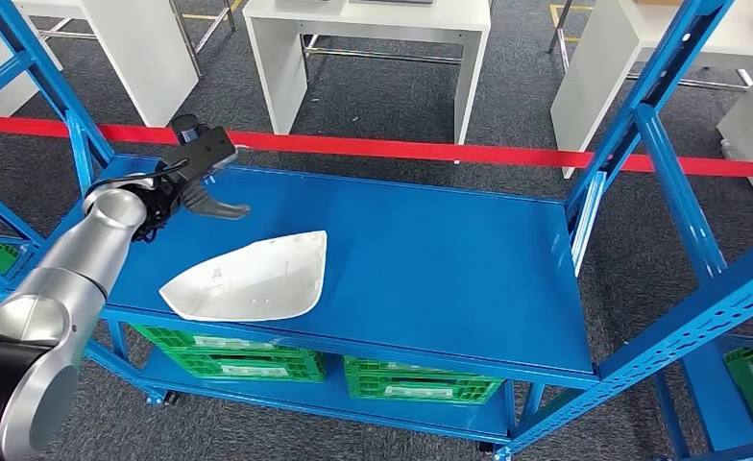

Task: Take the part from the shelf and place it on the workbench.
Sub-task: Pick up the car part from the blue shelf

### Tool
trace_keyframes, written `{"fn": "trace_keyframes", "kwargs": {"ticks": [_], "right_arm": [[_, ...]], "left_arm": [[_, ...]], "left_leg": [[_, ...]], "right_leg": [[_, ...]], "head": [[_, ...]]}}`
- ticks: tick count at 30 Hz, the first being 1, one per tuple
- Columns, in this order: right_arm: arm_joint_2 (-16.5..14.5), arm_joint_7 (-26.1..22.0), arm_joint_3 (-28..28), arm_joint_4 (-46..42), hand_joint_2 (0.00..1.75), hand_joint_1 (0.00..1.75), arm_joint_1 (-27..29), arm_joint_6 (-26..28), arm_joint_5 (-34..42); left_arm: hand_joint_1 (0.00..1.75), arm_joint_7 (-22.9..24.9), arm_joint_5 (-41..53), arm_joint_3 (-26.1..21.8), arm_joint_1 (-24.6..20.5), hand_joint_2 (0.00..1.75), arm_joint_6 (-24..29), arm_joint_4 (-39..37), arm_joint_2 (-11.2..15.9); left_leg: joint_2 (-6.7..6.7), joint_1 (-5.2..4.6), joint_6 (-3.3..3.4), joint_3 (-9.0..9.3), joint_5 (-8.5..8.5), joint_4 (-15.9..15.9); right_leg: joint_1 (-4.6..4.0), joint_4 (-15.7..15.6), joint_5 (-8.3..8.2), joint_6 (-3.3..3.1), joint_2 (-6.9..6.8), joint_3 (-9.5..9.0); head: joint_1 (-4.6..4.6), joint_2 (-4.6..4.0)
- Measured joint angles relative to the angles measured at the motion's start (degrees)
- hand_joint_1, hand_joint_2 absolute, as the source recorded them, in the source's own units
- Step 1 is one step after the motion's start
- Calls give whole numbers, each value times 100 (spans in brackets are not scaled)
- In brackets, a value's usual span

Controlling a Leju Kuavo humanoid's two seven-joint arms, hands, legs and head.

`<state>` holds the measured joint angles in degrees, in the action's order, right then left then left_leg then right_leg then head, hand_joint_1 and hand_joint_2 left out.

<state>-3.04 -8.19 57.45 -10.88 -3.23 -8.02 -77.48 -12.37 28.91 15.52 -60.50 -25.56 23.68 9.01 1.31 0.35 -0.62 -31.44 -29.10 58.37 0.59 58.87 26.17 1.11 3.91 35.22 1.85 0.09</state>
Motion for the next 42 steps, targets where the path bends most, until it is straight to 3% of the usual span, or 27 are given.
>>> {"fn": "trace_keyframes", "kwargs": {"ticks": [7,13,25,42], "right_arm": [[0,114,-7,0,0,0,-26,-83,-15],[0,124,-16,0,0,0,-43,-114,-38],[-2,99,-83,0,0,0,-39,-137,-131],[-2,134,-136,0,0,0,-11,-133,-119]], "left_arm": [[0,434,-175,117,-359,175,-351,-192,12],[0,466,-176,308,-384,175,-377,-373,11],[0,185,-349,560,-16,175,-267,-519,33],[0,179,-464,652,335,175,-75,-581,-215]], "left_leg": [[0,0,0,0,0,0],[0,0,0,-1,0,0],[0,0,0,0,0,-2],[0,-1,0,0,-1,-2]], "right_leg": [[0,0,0,0,0,0],[0,0,0,0,0,0],[1,0,1,0,0,1],[1,-1,1,0,0,3]], "head": [[1,-1],[1,-1],[1,-1],[1,0]]}}
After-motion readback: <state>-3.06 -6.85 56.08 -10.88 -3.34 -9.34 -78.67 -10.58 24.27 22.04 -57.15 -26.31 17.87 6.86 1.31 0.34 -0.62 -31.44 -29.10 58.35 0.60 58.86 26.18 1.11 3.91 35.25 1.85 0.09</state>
